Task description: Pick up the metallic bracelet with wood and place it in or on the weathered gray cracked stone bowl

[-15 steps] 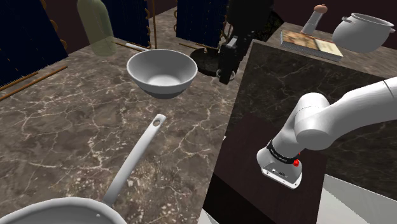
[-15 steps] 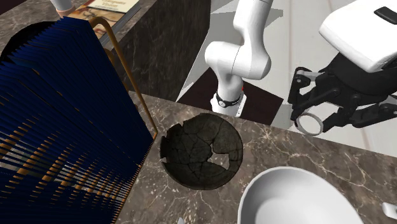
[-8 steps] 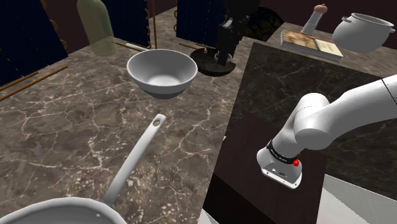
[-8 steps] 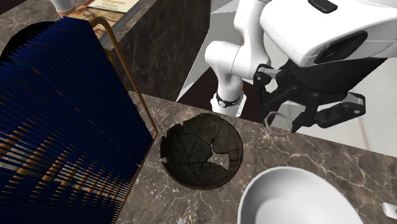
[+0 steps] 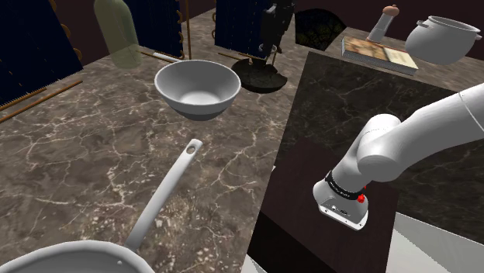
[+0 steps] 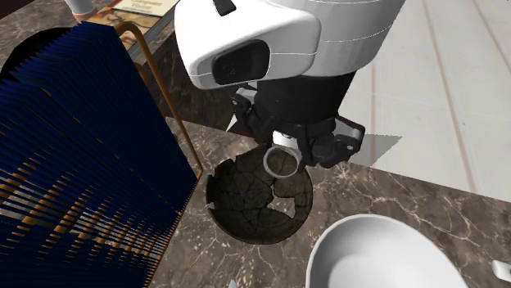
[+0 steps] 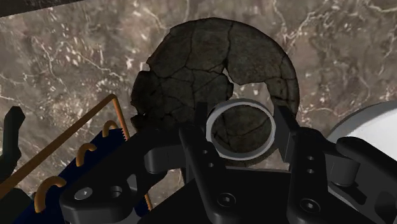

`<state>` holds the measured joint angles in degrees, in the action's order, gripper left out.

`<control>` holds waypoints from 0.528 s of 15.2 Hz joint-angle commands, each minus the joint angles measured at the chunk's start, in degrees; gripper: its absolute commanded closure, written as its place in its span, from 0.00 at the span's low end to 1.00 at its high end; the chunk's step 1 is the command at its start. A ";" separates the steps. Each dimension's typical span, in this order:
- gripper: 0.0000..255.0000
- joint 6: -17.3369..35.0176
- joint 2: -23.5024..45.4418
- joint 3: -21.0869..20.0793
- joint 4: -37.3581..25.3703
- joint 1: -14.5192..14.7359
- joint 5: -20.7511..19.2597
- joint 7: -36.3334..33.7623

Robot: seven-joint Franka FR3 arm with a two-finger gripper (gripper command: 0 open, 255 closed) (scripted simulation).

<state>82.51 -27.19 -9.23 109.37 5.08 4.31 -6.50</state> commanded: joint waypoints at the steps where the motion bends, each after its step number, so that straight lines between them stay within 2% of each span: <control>1: 1.00 0.45 2.55 1.72 -1.97 -0.88 -1.14 2.52; 8: 1.00 5.76 0.69 1.64 5.20 -0.76 -0.91 2.72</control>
<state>87.42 -26.29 -7.61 113.53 4.32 3.39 -3.87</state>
